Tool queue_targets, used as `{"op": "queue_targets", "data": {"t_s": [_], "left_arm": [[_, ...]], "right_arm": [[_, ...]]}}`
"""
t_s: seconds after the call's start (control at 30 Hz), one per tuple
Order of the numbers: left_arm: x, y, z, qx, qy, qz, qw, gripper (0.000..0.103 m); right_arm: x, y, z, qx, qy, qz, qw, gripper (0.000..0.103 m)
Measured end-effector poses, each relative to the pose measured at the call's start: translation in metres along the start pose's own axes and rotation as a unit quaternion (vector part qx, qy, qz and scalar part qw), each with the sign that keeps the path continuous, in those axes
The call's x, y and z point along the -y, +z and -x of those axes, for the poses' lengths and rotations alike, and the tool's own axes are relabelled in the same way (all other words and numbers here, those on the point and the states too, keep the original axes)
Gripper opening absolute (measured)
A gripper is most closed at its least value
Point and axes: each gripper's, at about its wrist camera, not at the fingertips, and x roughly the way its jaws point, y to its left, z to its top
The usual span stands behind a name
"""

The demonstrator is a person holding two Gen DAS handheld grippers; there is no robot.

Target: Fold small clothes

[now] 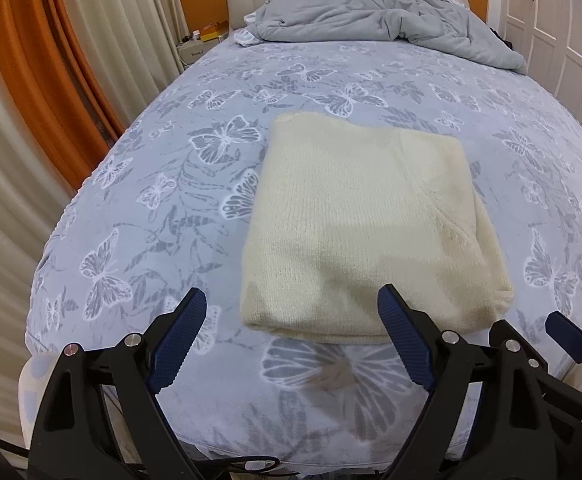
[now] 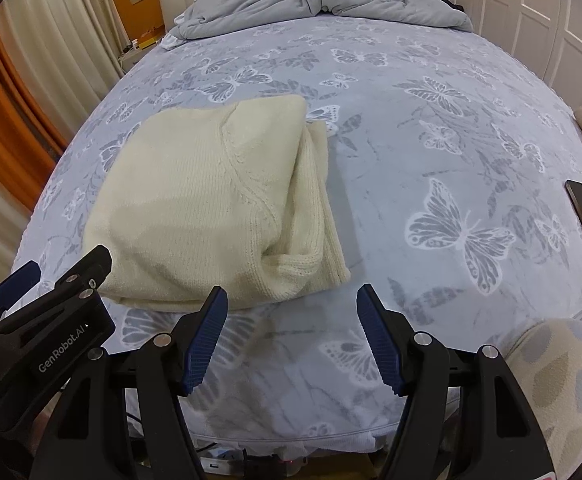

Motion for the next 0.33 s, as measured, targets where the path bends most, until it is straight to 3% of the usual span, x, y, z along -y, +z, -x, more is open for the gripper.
{"op": "queue_targets", "data": {"t_s": [0.33], "left_arm": [[0.0, 0.0012, -0.0034, -0.016, -0.004, 0.004, 0.9999, 0.081]], "right_arm": [[-0.001, 0.0017, 0.0, -0.003, -0.002, -0.002, 1.0, 0.066]]}}
